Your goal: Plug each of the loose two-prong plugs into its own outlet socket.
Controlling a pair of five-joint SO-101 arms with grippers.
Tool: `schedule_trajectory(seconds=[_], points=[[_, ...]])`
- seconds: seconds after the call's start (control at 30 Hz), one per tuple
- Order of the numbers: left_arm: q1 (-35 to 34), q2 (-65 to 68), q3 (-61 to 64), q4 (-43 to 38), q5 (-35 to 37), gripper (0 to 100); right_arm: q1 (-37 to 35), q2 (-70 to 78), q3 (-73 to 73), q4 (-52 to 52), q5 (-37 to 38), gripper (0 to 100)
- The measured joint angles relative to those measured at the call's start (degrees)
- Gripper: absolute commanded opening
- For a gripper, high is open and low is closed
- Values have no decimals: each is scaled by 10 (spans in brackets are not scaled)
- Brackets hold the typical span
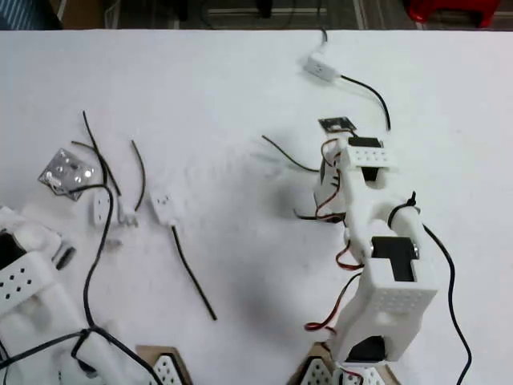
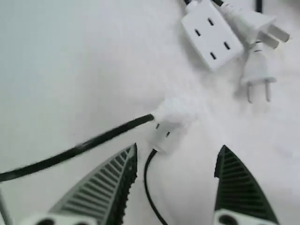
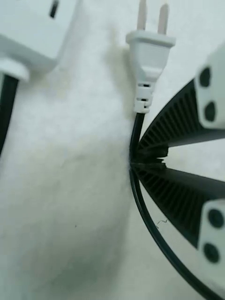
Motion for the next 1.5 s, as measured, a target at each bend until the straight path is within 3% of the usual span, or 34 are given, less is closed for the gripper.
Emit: schedule_trajectory(seconds=[0.2, 0.33, 0.53, 0.63, 0.77, 0.9, 1.1, 1.37, 1.5], points=[[-15, 1, 88, -141, -87, 268, 0, 0, 0, 0, 0, 21], [-23, 1, 148, -212, -103, 267, 0, 0, 0, 0, 0, 21], [-40, 1, 179, -236, -99, 267, 0, 0, 0, 0, 0, 21], [-47, 1, 178, -236, -52, 267, 0, 0, 0, 0, 0, 21], [-54, 39, 113, -170, -33, 267, 0, 0, 0, 0, 0, 21], [-55, 160, -44, -63, -33, 267, 0, 0, 0, 0, 0, 21], [-70, 401, -287, 120, -108, 267, 0, 0, 0, 0, 0, 21], [-49, 544, -357, 152, -124, 268, 0, 0, 0, 0, 0, 21], [-40, 582, -359, 89, -124, 268, 0, 0, 0, 0, 0, 21]])
